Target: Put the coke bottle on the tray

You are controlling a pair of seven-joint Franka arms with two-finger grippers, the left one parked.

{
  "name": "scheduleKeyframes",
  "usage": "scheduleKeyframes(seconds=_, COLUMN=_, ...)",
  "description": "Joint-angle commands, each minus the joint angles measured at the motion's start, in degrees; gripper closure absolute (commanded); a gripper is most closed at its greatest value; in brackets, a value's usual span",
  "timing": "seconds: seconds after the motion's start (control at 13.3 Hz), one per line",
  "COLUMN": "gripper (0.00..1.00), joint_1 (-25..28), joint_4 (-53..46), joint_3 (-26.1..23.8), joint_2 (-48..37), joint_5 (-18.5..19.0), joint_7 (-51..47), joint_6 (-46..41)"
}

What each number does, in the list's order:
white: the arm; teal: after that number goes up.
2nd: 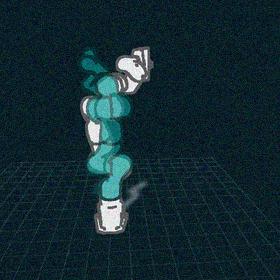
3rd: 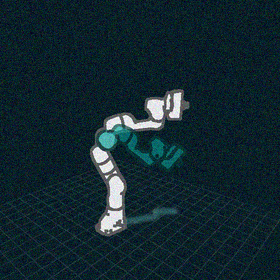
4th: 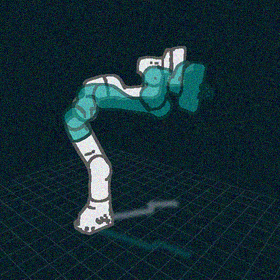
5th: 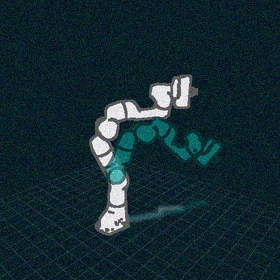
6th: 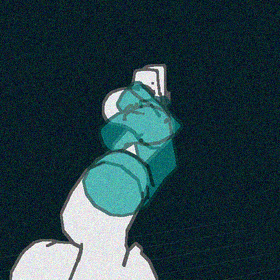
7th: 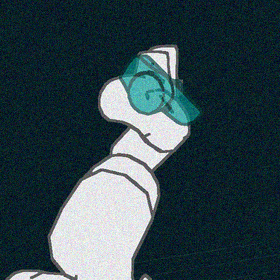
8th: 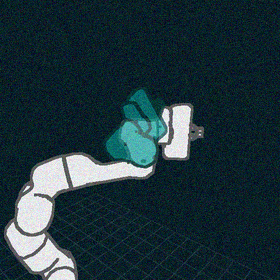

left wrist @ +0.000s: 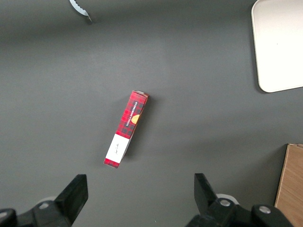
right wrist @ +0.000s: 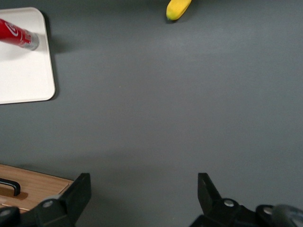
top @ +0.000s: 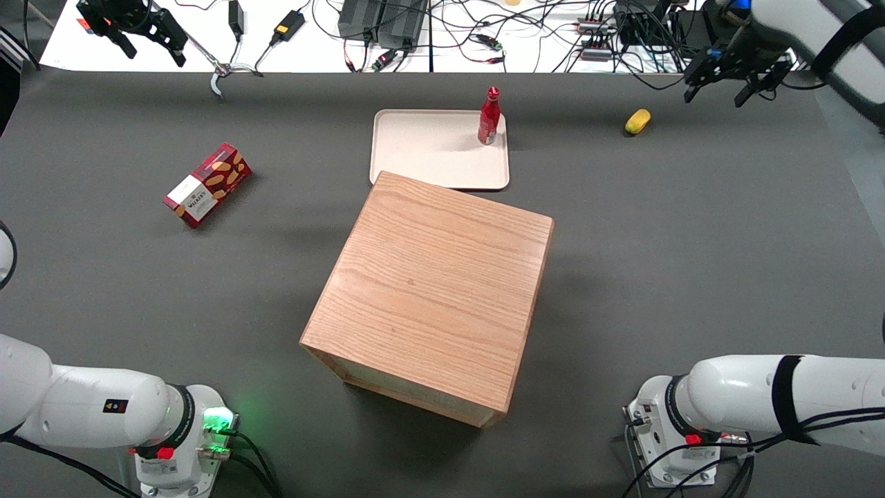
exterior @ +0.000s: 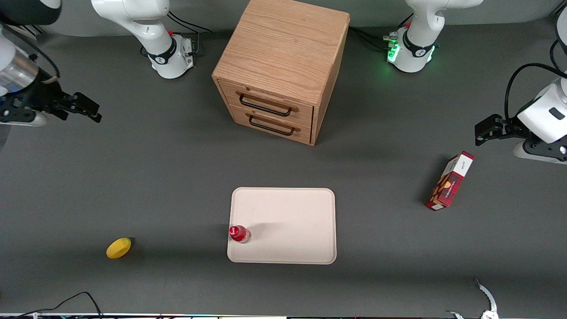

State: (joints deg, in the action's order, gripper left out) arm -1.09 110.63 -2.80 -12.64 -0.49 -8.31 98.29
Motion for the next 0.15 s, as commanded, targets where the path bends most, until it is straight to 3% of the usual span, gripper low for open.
scheduleKeyframes(seconds=0.0, gripper=0.00, joint_1=0.4, joint_4=-1.5, joint_3=-0.1, joint_2=1.6, joint_5=-1.1, joint_7=-2.3, joint_6=0.8)
scheduleKeyframes(seconds=0.07, gripper=0.00, joint_1=0.4, joint_4=-2.0, joint_3=0.0, joint_2=1.7, joint_5=-1.2, joint_7=-2.5, joint_6=0.0)
